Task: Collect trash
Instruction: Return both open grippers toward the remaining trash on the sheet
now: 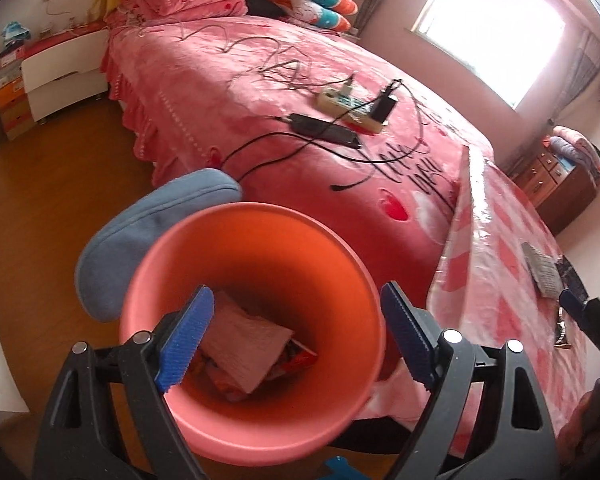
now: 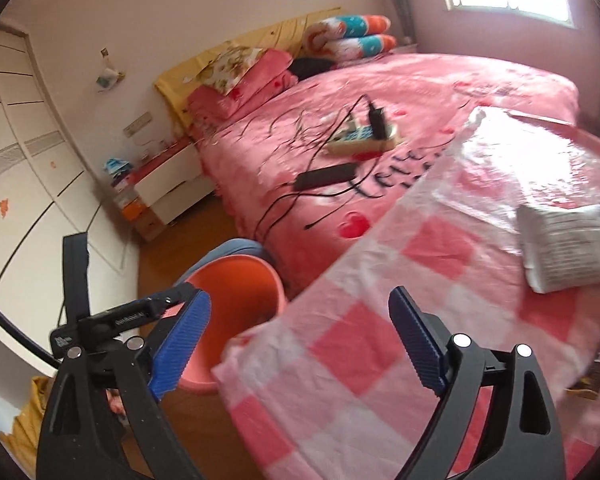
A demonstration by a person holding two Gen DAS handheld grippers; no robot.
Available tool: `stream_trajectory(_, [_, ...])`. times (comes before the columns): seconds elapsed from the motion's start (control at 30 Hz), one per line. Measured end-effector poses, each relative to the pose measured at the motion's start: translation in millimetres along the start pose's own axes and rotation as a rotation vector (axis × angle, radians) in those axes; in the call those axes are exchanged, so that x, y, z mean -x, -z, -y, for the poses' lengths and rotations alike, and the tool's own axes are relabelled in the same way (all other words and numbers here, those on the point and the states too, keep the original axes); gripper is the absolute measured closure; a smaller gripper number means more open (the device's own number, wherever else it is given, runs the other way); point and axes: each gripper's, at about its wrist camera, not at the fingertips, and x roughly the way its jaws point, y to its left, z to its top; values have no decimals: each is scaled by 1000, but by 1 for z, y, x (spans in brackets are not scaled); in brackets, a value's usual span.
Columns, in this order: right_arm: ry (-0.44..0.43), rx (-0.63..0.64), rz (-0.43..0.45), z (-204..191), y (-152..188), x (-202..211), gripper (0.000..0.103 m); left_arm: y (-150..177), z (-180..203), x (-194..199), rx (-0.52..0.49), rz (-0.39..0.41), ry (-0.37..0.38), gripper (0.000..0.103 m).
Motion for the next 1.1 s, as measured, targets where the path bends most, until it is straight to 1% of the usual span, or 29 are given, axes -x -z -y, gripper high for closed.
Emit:
stream_trajectory(0.13, [32, 1, 21, 11, 6, 12, 12, 0, 18, 1, -23, -3, 30, 17])
stream_trajectory(0.23, [39, -20, 27, 20, 9, 20, 10, 1, 34, 3, -57, -5, 42, 17])
stream_trajectory(0.43, [50, -57, 47, 38, 12, 35, 9, 4, 64, 5, -102, -10, 67, 17])
stream_trajectory(0.97, [109, -85, 131, 77, 16, 79, 9, 18, 136, 5, -231, -23, 104, 17])
stream_trajectory(1.1, [119, -113, 155, 92, 16, 91, 9, 24, 158, 5, -279, -29, 118, 17])
